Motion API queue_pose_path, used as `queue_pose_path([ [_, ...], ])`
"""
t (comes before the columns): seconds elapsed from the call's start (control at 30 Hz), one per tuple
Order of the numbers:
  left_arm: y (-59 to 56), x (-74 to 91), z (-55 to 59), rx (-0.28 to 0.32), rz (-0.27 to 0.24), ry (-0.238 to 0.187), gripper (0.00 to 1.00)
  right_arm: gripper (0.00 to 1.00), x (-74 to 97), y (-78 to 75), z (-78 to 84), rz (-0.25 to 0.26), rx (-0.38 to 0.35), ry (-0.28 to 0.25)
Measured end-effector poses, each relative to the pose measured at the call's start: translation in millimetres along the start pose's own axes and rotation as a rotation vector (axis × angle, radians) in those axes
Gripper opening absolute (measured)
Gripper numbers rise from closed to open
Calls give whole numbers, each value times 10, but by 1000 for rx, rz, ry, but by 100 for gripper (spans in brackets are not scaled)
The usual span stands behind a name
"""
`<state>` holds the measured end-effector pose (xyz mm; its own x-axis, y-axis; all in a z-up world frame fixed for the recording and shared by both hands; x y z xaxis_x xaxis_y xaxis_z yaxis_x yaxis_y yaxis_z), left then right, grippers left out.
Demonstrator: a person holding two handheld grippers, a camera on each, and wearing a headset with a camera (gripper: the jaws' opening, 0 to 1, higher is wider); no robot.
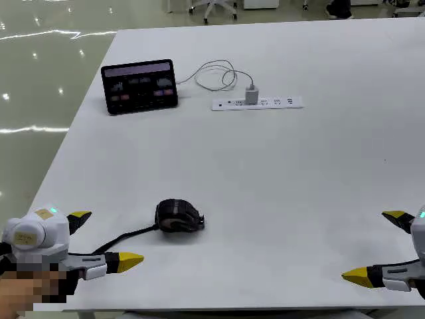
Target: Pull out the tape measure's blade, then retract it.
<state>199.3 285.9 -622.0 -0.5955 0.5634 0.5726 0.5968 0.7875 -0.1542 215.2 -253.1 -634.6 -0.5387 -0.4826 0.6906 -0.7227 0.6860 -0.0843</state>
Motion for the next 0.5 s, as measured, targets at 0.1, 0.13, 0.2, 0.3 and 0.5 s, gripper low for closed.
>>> queue_pose_path([
  [0.1,6,-3,-3,2,0,-2,100,97,4,4,17,0,11,15],
  [0.13,7,-4,-5,3,1,-3,100,97,1,1,22,-2,10,14],
  [0.2,13,-5,-14,0,-2,-6,100,97,3,-3,26,-2,10,15],
  [0.3,12,3,-19,3,-3,-7,100,97,3,-9,32,-2,6,20],
  [0.5,15,17,-10,2,-4,-1,100,97,17,-34,36,5,-4,19],
])
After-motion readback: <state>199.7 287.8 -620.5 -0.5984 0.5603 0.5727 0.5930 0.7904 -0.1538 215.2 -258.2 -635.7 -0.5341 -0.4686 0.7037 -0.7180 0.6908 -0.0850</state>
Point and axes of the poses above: the centre of the closed fingertips' face, and the gripper's own axes: x roughly backward along the fingers, y roughly to its left, z roughly out of its underside, the point moved 9 cm from there along x, roughly backward along the fingers, and after that the axes turned 5 degrees about z, right-handed, at the moved point
